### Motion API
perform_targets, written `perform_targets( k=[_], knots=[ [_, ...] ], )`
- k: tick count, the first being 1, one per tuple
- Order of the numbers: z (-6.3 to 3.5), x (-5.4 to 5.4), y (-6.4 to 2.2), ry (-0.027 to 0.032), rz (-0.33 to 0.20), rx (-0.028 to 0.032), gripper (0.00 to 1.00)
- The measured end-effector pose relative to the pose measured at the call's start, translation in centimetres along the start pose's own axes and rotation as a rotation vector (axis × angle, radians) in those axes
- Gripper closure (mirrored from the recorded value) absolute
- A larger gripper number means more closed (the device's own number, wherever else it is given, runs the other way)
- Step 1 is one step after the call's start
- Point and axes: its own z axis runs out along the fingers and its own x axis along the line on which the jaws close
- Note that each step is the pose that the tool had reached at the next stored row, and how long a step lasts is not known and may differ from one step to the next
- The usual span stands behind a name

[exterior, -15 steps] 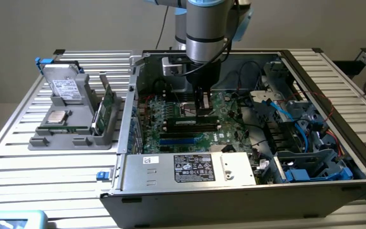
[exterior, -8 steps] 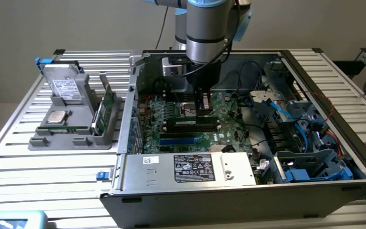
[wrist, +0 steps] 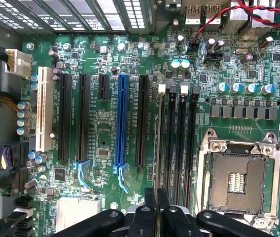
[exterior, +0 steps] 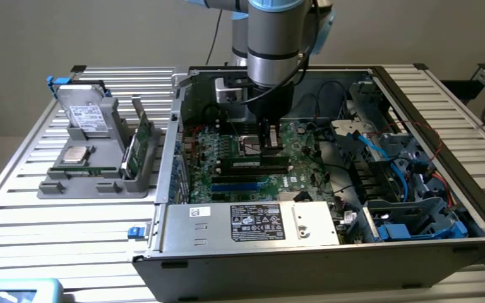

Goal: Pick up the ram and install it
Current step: 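Insert the ram into the slot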

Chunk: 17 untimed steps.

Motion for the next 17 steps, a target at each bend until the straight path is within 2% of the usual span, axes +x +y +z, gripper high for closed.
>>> perform_targets(
  k=[4, 10, 17],
  knots=[
    [0.03, -0.03, 0.0, -0.0055, 0.0, 0.0003, 0.87],
    [0.03, -0.07, 0.03, -0.0054, 0.0, 0.0005, 0.87],
    [0.18, -0.3, 0.11, -0.0052, 0.001, 0.0077, 0.87]
  ],
)
